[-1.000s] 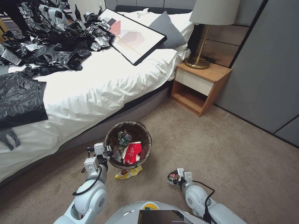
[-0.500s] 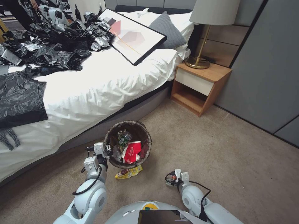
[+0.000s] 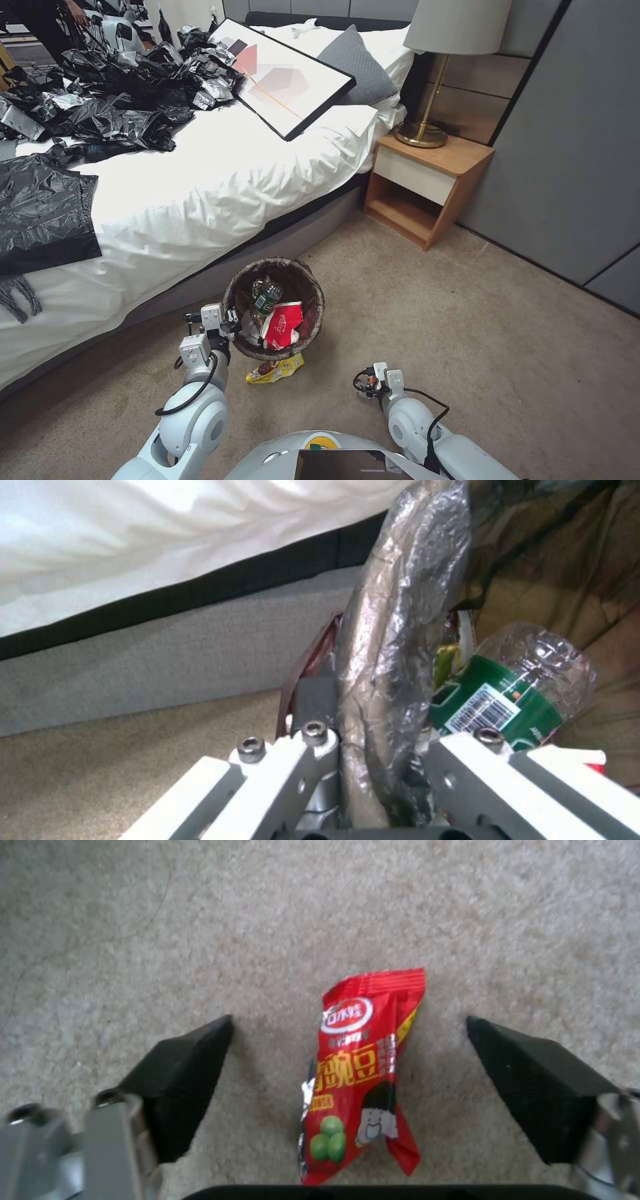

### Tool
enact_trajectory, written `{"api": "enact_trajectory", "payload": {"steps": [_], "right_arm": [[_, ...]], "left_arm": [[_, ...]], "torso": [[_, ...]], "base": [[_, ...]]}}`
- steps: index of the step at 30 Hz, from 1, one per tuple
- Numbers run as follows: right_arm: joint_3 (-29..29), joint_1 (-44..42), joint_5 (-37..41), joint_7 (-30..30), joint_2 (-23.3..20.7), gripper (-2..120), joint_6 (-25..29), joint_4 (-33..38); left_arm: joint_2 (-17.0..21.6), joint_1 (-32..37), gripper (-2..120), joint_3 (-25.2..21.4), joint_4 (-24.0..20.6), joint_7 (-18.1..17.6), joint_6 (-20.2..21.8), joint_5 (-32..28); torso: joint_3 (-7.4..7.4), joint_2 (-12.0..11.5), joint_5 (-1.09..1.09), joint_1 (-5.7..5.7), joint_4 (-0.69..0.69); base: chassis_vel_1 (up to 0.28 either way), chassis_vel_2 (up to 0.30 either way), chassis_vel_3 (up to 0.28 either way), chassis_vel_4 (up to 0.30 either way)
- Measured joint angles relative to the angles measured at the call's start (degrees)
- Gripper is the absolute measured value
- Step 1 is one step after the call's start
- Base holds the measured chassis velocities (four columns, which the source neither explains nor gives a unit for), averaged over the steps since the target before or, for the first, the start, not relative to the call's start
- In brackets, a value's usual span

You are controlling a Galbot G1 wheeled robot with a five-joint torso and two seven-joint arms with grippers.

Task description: Pick up the trash bin, then pick up the garbage from the floor and place it into the trash bin.

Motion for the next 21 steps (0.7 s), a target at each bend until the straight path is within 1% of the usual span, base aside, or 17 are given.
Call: {"api": "enact_trajectory", "payload": {"steps": [1,3,4,6,7,10,11,12,14,15,18,19,21], "right_arm": [[0.0,0.0,0.0,0.0,0.0,83,0.0,0.0],[0.0,-0.1,-0.2,0.1,0.0,76,0.1,0.0],[0.0,-0.1,-0.2,0.1,0.0,76,0.1,0.0],[0.0,-0.3,-0.4,0.2,0.0,69,0.1,0.2],[0.0,-0.3,-0.4,0.2,0.0,69,0.1,0.2],[-0.1,-0.6,-0.4,0.7,0.0,59,0.0,0.9],[-0.1,-0.6,-0.4,0.7,0.0,59,0.0,0.9],[-0.1,-0.9,-0.3,1.0,0.0,56,-0.2,1.3],[-0.2,-1.5,1.3,2.2,-0.4,44,-1.5,2.8],[-0.2,-1.5,1.3,2.2,-0.4,44,-1.5,2.8],[-0.3,-2.3,3.0,3.3,-1.0,31,-2.9,4.5],[-0.3,-2.3,3.0,3.3,-1.0,31,-2.9,4.5],[-0.4,-2.6,4.0,4.0,-1.1,21,-3.7,5.4]], "left_arm": [[0.0,0.0,4,0.0,0.0,0.0,0.0,0.0],[0.0,-0.1,4,0.1,0.1,0.0,0.0,-0.1],[0.0,-0.1,4,0.1,0.1,0.0,0.0,-0.1],[0.1,-0.2,4,0.1,0.1,-0.1,0.0,-0.2],[0.1,-0.2,4,0.1,0.1,-0.1,0.0,-0.2],[0.4,-0.4,4,0.1,0.2,-0.2,0.1,-0.4],[0.4,-0.4,4,0.1,0.2,-0.2,0.1,-0.4],[0.4,-0.5,4,0.1,0.2,-0.2,0.1,-0.5],[0.6,-0.6,4,0.1,0.0,-0.4,0.2,-0.8],[0.6,-0.6,4,0.1,0.0,-0.4,0.2,-0.8],[0.7,-0.6,4,0.1,-0.3,-0.7,0.3,-1.2],[0.7,-0.6,4,0.1,-0.3,-0.7,0.3,-1.2],[0.7,-0.7,4,0.1,-0.4,-0.8,0.4,-1.4]], "torso": [[0.0,0.0,0.0,0.0,0.0],[0.0,0.0,0.0,0.0,0.01],[0.0,0.0,0.0,0.0,0.01],[0.0,0.0,0.02,0.0,0.02],[0.0,0.0,0.02,0.0,0.02],[0.0,0.0,0.08,0.0,0.05],[0.0,0.0,0.08,0.0,0.05],[0.01,0.0,0.1,0.0,0.05],[0.01,0.0,0.08,0.0,0.04],[0.01,0.0,0.08,0.0,0.04],[0.01,0.0,0.05,0.0,0.01],[0.01,0.0,0.05,0.0,0.01],[0.01,0.0,0.05,0.0,0.01]], "base": [[0.0,0.0,0.0,0.0],[0.0,0.0,0.0,0.0],[0.0,0.0,0.0,0.0],[0.0,0.0,0.0,0.0],[0.0,0.0,0.0,0.0],[0.0,0.0,0.0,0.0],[0.0,0.0,0.0,0.0],[0.0,0.0,0.0,0.0],[0.0,0.0,0.0,0.0],[0.0,0.0,0.0,0.0],[0.0,0.0,0.0,0.0],[0.0,0.0,0.0,0.0],[0.0,0.0,0.0,0.0]]}}
